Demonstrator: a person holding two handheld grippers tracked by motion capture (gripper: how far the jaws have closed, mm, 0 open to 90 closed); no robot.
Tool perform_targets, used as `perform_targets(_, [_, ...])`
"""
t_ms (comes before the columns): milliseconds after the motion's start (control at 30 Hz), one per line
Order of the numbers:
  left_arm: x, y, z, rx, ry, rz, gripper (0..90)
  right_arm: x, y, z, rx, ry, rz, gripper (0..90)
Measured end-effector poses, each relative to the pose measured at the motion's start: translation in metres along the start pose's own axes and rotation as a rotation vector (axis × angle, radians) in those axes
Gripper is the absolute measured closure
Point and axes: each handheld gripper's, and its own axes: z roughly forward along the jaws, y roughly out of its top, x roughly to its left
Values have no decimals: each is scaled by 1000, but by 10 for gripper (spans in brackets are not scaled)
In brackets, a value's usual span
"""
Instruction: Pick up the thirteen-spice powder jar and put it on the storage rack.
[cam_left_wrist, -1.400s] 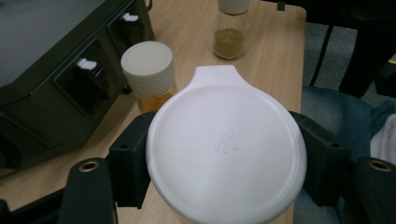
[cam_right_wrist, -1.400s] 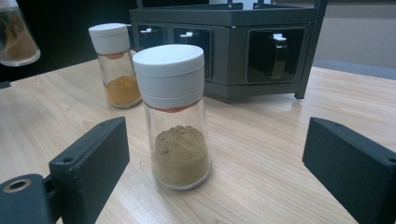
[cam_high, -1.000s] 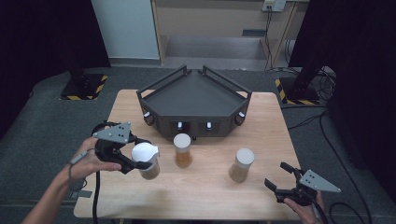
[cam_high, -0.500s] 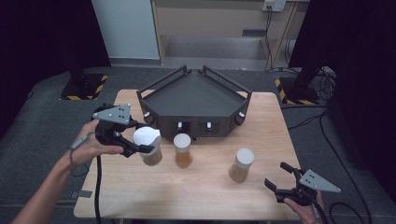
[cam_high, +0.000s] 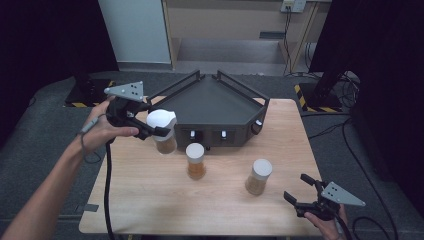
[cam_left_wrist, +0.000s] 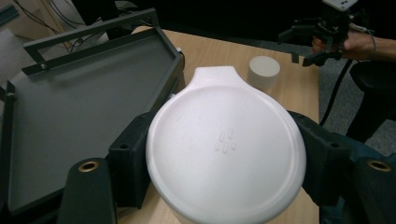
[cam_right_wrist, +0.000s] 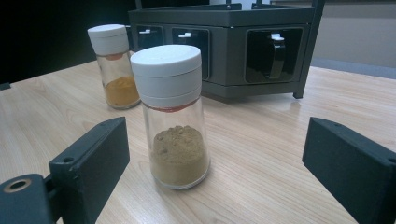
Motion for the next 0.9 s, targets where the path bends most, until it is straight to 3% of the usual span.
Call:
perform_targets(367, [19,26,8,26,62,-32,302,-1,0,-1,-2,-1,4,76])
perform_targets(667, [33,32,24,16,195,-141,302,-1,-1,-1,-1,0,4,77])
perform_targets(900, [41,38,39,-5,284,-187,302,-2,-1,-1,-1,-3,8,76])
